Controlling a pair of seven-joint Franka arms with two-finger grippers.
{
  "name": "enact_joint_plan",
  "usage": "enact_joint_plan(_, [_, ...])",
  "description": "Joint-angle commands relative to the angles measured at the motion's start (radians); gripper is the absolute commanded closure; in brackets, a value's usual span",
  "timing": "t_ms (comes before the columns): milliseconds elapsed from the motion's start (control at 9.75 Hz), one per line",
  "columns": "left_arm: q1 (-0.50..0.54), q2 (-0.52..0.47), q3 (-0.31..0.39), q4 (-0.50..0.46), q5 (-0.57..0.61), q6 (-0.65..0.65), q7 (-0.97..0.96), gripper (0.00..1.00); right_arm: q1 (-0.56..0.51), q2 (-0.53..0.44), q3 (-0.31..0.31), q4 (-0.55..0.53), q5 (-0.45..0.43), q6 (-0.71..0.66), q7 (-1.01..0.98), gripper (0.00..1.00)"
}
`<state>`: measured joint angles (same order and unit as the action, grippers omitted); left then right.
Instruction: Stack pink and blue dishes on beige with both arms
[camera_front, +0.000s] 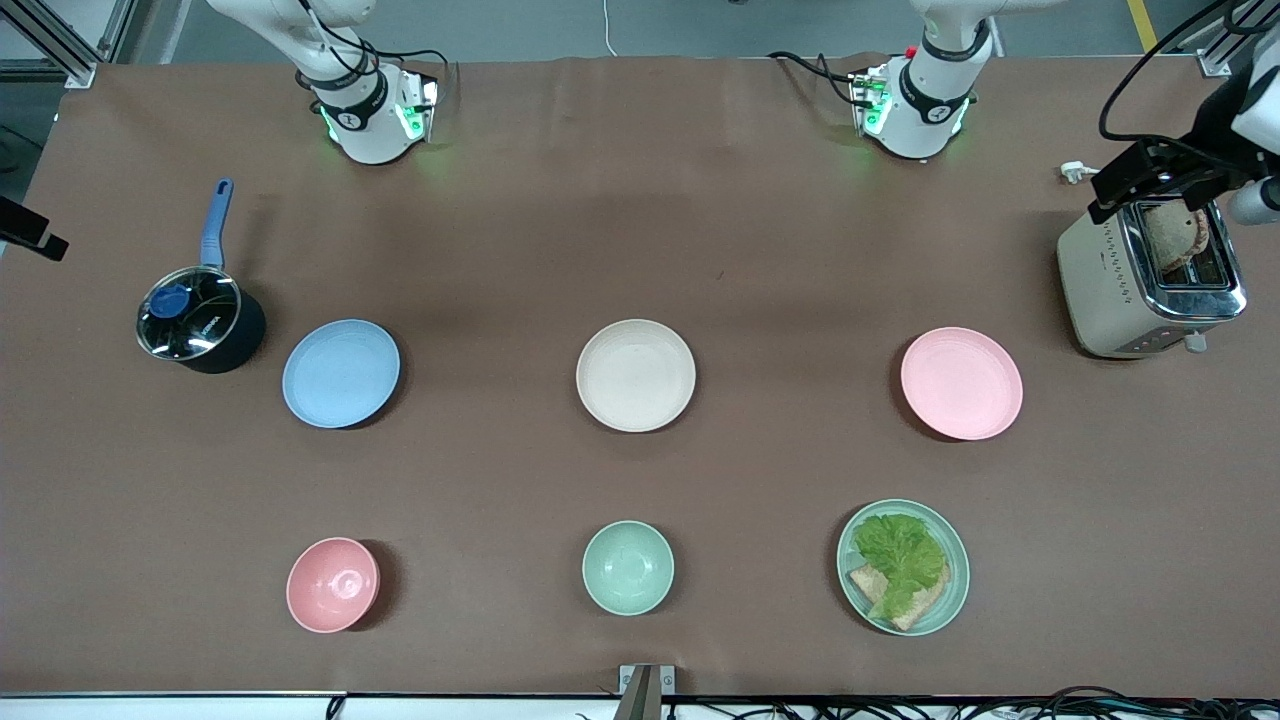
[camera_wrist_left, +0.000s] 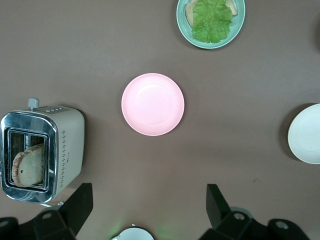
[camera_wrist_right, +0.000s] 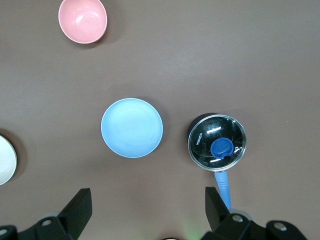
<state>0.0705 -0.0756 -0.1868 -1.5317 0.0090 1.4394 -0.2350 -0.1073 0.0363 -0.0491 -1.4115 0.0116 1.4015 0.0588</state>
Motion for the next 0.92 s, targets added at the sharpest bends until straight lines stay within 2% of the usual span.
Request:
enact_joint_plan(0, [0.014, 0.022, 0.003, -0.002, 0.017, -0.017, 0.021, 0.0, 0.003, -0.012, -0.002, -0.006, -0.004, -0.004, 0.004, 0.0])
enact_joint_plan(205, [0.044, 0.072, 0.009, -0.002, 0.013, -0.008, 0.086, 0.0, 0.003, -0.012, -0.002, -0.007, -0.002, -0.004, 0.003, 0.0])
enact_joint_plan(410, [0.145, 0.184, 0.007, -0.036, 0.008, 0.076, 0.214, 0.0, -0.002, -0.006, -0.002, -0.015, 0.005, -0.004, -0.005, 0.0])
enact_joint_plan(513, [0.19, 0.215, 0.007, -0.072, -0.012, 0.143, 0.321, 0.0, -0.005, 0.0, -0.005, -0.035, 0.01, -0.001, -0.089, 0.0])
enact_joint_plan(615, [0.246, 0.224, 0.007, -0.147, -0.083, 0.253, 0.394, 0.0, -0.021, 0.031, -0.006, -0.082, 0.024, 0.04, -0.173, 0.0])
enact_joint_plan(718, [0.271, 0.238, 0.007, -0.219, -0.105, 0.362, 0.484, 0.0, -0.035, 0.052, -0.006, -0.155, 0.084, 0.135, -0.195, 0.0])
enact_joint_plan(821, [0.299, 0.285, 0.007, -0.27, -0.116, 0.481, 0.597, 0.0, -0.038, 0.068, -0.006, -0.244, 0.105, 0.245, -0.218, 0.0])
